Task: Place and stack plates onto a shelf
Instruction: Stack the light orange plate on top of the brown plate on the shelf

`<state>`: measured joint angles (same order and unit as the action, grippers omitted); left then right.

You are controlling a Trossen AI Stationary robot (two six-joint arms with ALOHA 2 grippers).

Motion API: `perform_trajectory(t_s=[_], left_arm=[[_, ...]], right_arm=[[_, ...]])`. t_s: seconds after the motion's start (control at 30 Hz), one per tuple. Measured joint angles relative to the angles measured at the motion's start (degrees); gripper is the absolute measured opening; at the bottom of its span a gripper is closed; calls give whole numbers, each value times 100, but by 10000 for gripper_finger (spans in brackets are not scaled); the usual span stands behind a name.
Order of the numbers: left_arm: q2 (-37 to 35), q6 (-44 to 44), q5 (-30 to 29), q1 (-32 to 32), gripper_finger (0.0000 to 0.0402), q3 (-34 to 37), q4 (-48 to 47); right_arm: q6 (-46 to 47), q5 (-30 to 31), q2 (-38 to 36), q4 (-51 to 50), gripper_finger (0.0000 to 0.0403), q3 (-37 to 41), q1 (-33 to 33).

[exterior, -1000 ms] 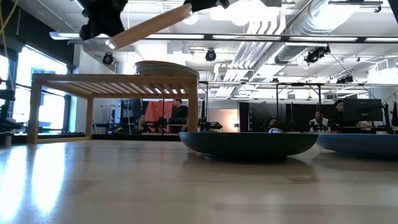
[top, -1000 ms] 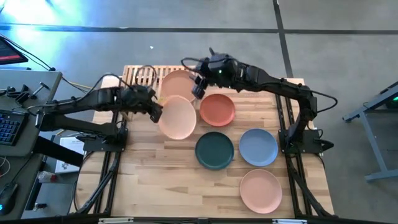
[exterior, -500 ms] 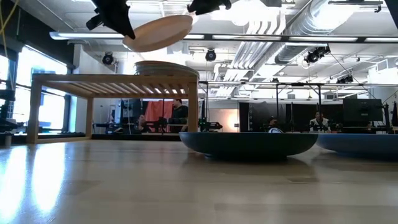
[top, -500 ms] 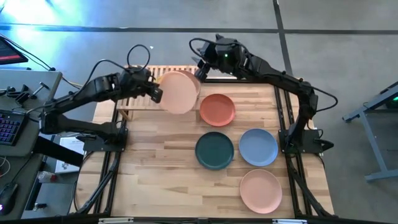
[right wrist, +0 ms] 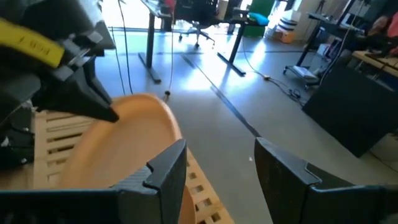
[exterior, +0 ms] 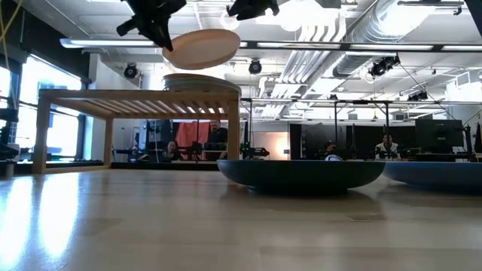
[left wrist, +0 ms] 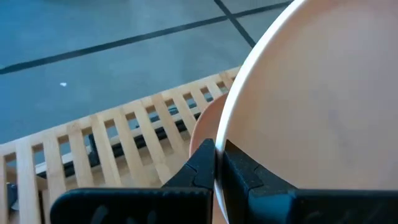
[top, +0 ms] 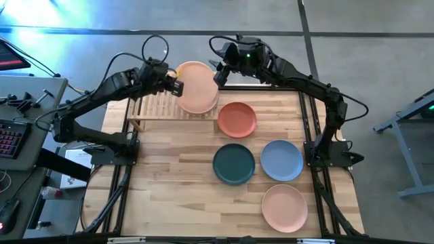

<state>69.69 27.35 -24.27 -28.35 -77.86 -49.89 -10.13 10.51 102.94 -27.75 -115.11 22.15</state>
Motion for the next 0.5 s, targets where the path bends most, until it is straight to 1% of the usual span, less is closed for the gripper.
perform_trajectory(t_s=[0.13,0.3,0.37,0.5], left_arm=[[276,0,408,-212,1,-346,-224],[603,72,524,-486,1,-828,-1044],[717,88,723,-610,1,-951,-1232],[894,91,1281,-820,1,-1047,-1239]], right_arm=[[2,133,0,-135,167,0,0],[101,504,0,-260,167,0,0],[170,546,0,-324,167,0,0],[260,548,0,-394,167,0,0]])
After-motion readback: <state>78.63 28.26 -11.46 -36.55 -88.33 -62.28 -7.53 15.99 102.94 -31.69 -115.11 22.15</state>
